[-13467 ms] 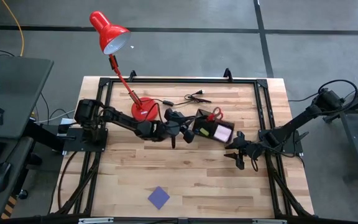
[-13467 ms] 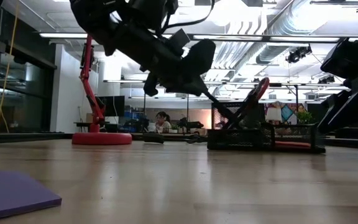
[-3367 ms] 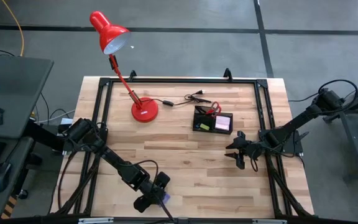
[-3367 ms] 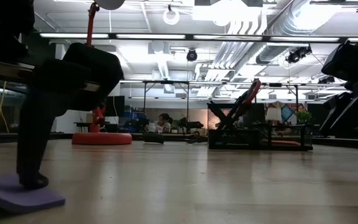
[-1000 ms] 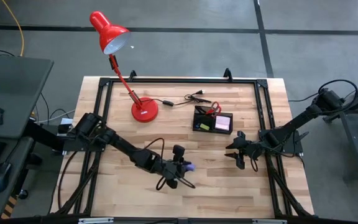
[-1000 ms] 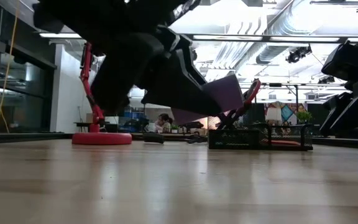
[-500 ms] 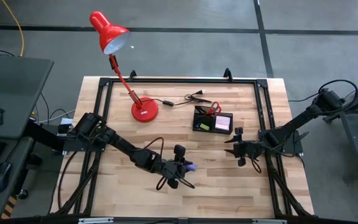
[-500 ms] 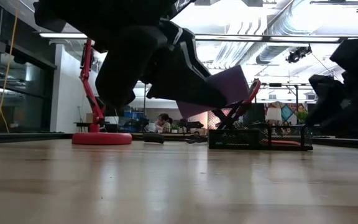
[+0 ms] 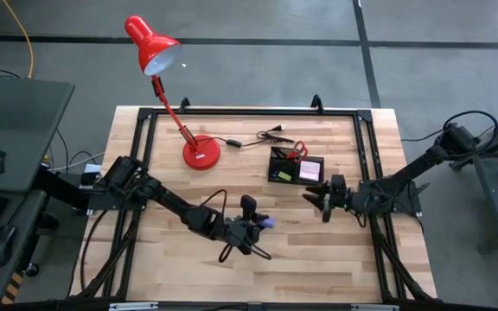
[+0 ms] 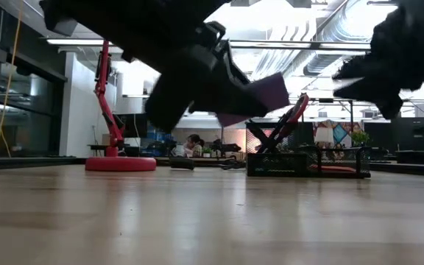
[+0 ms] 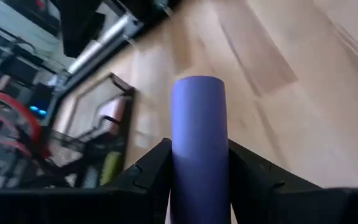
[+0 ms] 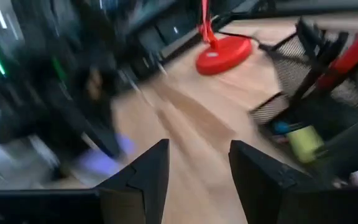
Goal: Pick and place office supplies into organizer
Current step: Put the violet sticky note into the desk organizer
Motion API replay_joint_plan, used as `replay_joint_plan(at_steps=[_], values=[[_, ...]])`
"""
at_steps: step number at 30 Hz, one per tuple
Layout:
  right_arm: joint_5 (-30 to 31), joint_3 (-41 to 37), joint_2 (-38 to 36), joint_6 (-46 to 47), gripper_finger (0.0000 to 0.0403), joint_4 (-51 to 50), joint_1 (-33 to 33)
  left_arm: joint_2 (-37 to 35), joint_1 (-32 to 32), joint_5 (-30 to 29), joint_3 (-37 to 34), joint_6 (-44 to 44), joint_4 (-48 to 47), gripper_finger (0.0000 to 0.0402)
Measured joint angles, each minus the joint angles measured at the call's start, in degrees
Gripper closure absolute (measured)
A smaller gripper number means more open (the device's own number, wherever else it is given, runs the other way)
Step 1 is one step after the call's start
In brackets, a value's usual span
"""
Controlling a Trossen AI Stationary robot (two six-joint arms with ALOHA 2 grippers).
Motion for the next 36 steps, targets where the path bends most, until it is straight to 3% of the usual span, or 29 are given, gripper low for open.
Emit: replay_joint_plan(at_steps=[3, 11, 17, 22, 29, 36], values=[[-0.14, 0.0, 0.04, 10.36, 0.0246, 7.27, -1.02, -0.02, 0.61, -0.16, 0.02, 0.88, 2.31, 0.0279], [-6.81, 0.04, 1.66, 15.14, 0.0258, 11.33, -2.9, -0.02, 3.76, 0.54, 0.02, -3.87, 3.78, 0.0279], [-6.23, 0.74, 7.66, 20.69, 0.0272, 12.34, -1.71, -0.02, 5.84, 1.0, 0.06, -4.38, 3.97, 0.0279], [-8.83, 7.3, 15.34, 19.69, 0.0286, 12.65, -0.85, -0.02, 6.53, 3.8, 1.06, -5.83, 3.45, 0.0279], [-13.73, 19.54, 26.74, 17.63, 0.029, 5.35, -0.88, -0.02, 6.31, 3.79, 2.12, -7.52, 0.24, 0.0279], [-14.6, 27.99, 29.14, 14.67, 0.029, -8.44, -1.12, -0.02, 6.34, 3.53, 2.21, -9.53, -1.85, 0.0279]])
